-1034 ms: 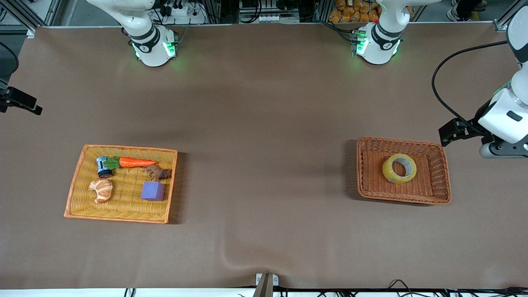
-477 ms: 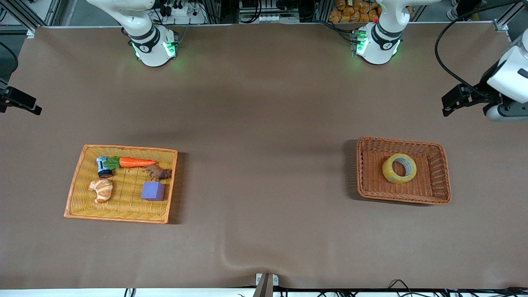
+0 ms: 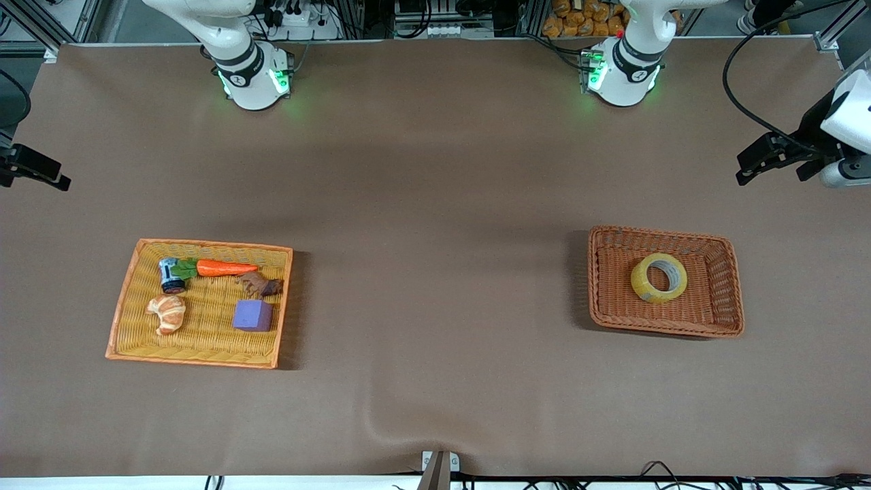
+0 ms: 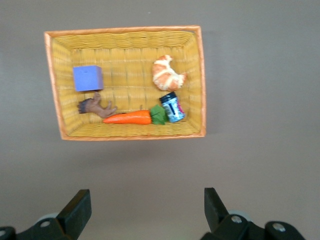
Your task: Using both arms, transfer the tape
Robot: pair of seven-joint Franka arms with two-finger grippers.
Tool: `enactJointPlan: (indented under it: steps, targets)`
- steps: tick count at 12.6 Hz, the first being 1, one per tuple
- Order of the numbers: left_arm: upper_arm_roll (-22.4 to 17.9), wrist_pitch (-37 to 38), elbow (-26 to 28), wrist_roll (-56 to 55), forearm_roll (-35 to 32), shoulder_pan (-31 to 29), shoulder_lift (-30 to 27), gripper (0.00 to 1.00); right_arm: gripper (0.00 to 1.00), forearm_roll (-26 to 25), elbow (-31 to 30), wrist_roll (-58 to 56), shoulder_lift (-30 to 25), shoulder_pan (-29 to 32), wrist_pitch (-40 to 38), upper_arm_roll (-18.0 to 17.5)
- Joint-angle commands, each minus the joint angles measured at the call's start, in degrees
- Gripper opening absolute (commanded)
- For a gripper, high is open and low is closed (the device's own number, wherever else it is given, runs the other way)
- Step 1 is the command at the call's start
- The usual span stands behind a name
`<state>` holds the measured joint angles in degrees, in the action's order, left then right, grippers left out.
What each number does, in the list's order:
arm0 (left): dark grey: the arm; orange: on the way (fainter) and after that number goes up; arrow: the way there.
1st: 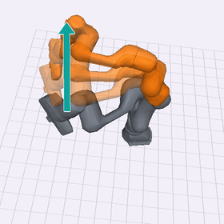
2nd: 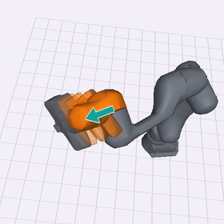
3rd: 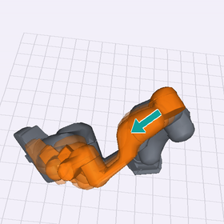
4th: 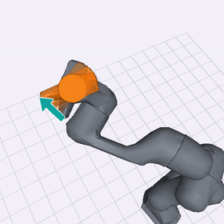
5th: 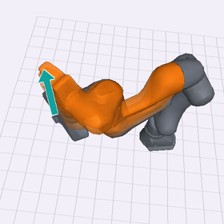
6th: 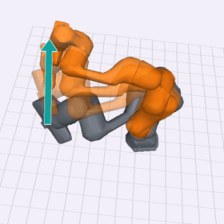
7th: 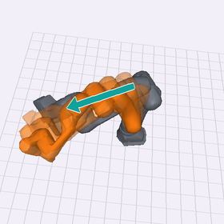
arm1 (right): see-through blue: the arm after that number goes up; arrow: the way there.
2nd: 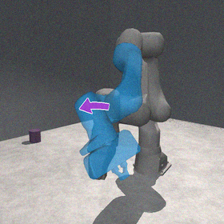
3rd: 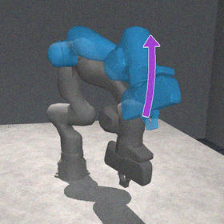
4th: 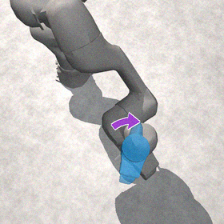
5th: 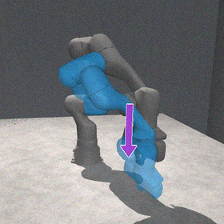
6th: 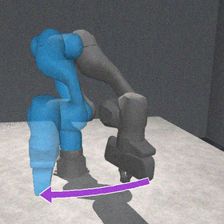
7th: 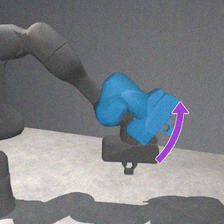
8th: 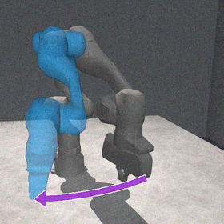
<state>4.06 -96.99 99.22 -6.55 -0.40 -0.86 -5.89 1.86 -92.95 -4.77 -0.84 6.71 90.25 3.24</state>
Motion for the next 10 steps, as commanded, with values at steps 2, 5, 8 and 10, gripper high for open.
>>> enactJointPlan:
  steps: [2, 5, 8, 10]
  targets:
    - [-0.46, 1.78, -4.53, 0.31, -0.47, 1.20, 0.87, 1.00, 1.00, 1.66, 0.75, -0.15, 0.40, 0.67, 0.01, -0.96]
    - [-0.89, 6.81, -9.65, 0.31, -0.47, 1.21, 3.52, 1.00, 1.00, -0.09, 0.84, -0.41, 1.10, 0.67, -0.25, -1.04]
    - [-1.33, 9.43, -11.49, 0.40, -0.47, 1.64, 3.43, 1.00, 1.00, -0.18, 2.42, -0.24, 1.19, -0.21, -0.52, -1.22]
    - [-1.42, 11.38, -13.00, 0.40, -0.39, 1.65, 3.69, 1.00, 1.00, -0.36, 2.42, -1.20, 1.80, 0.58, -0.52, -1.05]
